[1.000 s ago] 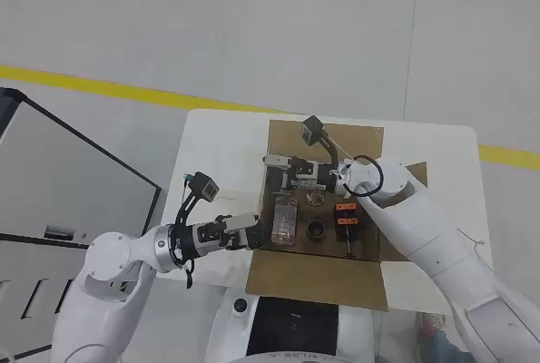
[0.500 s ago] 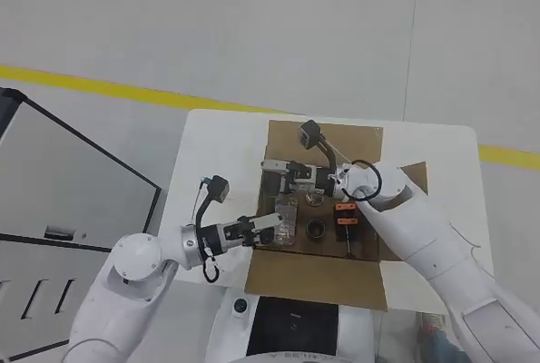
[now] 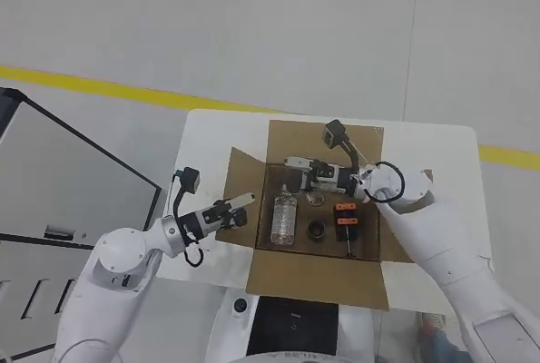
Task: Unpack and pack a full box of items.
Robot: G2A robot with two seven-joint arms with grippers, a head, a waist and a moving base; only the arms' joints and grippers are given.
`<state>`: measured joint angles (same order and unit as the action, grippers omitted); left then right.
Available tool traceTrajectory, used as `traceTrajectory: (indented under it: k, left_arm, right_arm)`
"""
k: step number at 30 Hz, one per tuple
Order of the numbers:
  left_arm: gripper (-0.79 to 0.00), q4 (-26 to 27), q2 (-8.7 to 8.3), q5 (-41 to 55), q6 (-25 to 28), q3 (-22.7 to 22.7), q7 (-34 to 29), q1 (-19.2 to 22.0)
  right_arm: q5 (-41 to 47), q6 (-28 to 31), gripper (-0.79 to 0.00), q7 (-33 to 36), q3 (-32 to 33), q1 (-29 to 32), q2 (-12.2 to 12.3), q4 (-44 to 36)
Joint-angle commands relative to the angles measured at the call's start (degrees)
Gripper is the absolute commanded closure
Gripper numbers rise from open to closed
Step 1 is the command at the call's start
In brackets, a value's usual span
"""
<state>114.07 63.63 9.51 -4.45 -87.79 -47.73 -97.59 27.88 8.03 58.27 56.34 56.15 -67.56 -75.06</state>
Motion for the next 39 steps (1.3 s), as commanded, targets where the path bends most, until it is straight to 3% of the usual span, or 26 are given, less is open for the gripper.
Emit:
traceTrajectory:
  k: [1,10,22,27,34,39]
  left_arm:
    - [-0.785,-1.7,-0.03,-1.9,-0.4,0.5,1.6,0.6]
    - [-0.785,-5.5,-0.06,-8.4,1.1,4.7,4.5,3.2]
    - [-0.785,-5.6,0.04,-9.4,3.0,7.1,6.1,3.9]
    - [-0.785,-5.2,-0.01,-11.4,3.9,7.1,8.0,3.9]
    - [-0.785,-4.7,-0.75,-25.5,3.9,5.3,11.9,3.4]
    - [-0.785,-5.7,-0.80,-23.5,2.9,4.9,11.1,3.0]
  right_arm:
    - [-0.7,-0.4,-0.785,1.2,4.0,2.4,1.2,-1.6]
    - [-5.1,-3.4,-0.785,2.0,22.5,17.8,6.2,-11.6]
    - [-7.3,-4.9,-0.785,3.4,40.1,31.6,9.3,-17.2]
    - [-9.5,-6.1,-0.785,3.5,41.8,33.1,9.8,-17.0]
    - [-12.0,-7.4,-0.785,2.2,39.9,32.9,9.9,-15.8]
    - [-13.6,-7.6,-0.785,1.2,37.5,31.6,9.9,-13.9]
